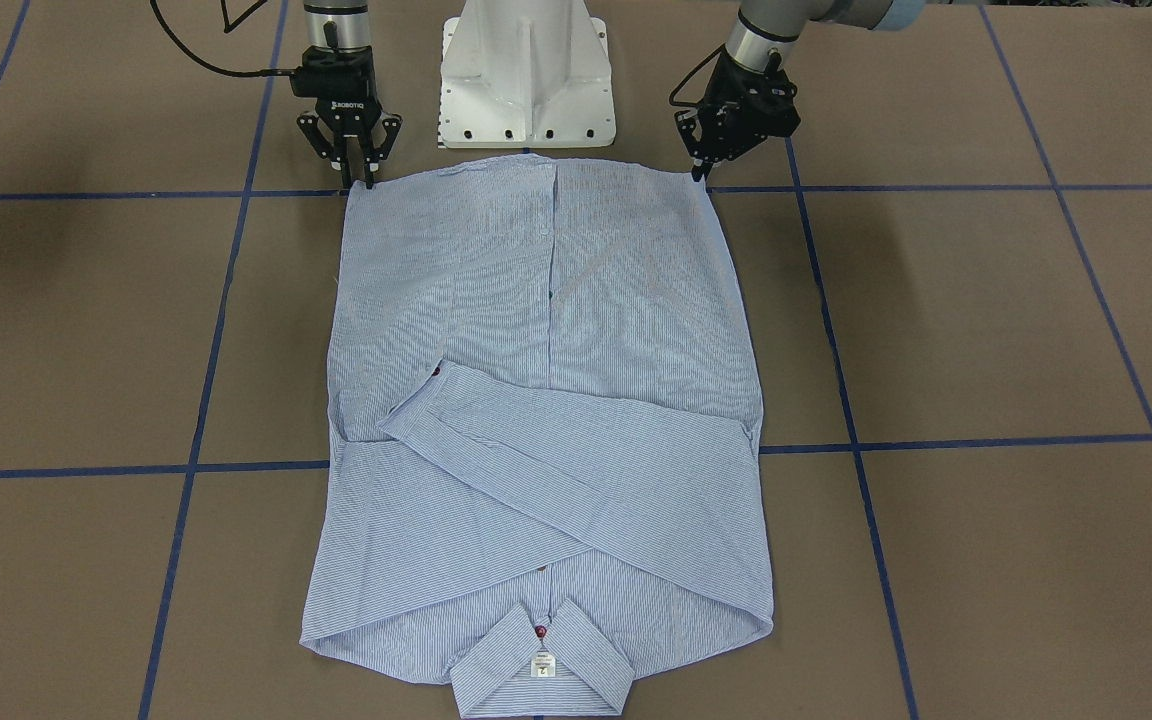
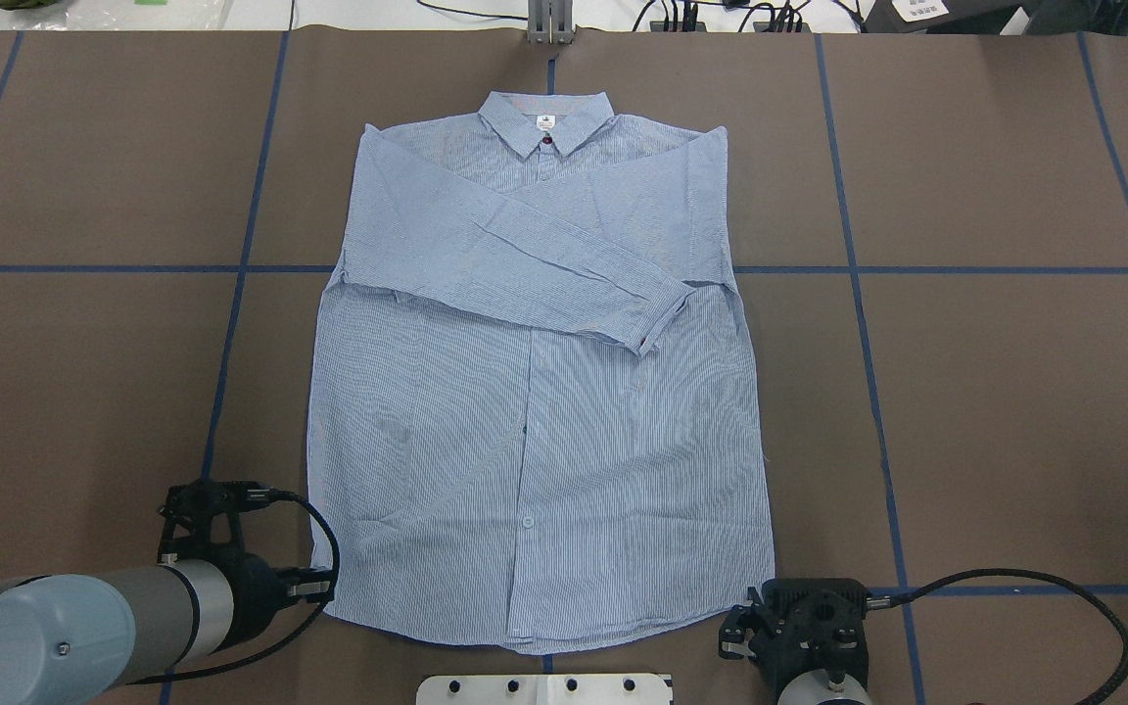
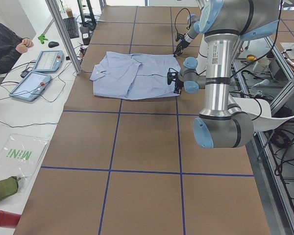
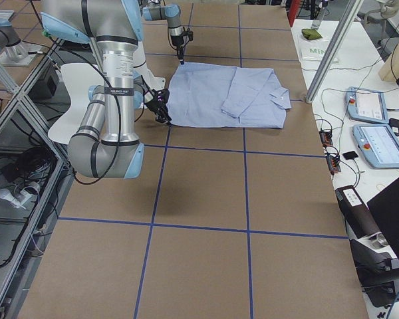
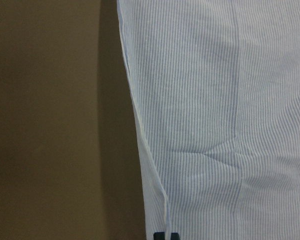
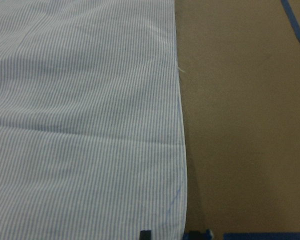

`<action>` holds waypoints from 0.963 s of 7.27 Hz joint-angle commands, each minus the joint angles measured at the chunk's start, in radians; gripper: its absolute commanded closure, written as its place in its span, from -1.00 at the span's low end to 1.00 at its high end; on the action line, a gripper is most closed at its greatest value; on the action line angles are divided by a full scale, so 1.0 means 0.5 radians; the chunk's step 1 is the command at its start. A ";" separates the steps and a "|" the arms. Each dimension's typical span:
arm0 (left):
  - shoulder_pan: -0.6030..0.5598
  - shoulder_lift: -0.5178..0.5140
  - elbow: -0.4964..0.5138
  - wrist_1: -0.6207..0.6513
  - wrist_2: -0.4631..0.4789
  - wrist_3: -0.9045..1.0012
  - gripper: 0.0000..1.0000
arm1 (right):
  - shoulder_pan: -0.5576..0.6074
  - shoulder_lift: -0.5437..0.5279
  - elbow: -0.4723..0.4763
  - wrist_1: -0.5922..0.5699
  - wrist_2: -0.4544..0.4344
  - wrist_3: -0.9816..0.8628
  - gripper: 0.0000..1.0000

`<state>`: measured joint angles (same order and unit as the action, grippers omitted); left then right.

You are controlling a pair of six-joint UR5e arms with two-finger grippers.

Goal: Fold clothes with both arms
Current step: 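Grasp the hem corners with both grippers, adjusting the right gripper's grip, then lift the hem with both grippers and fold it toward the collar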

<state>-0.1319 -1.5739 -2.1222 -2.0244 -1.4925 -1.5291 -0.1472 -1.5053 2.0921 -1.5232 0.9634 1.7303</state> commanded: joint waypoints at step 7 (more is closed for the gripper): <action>-0.018 0.030 -0.230 0.008 -0.043 0.015 1.00 | 0.110 -0.139 0.437 -0.091 -0.003 -0.012 1.00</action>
<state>-0.1342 -1.5701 -2.1711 -2.0238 -1.4979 -1.5265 -0.1106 -1.5300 2.1934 -1.5367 0.9541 1.7292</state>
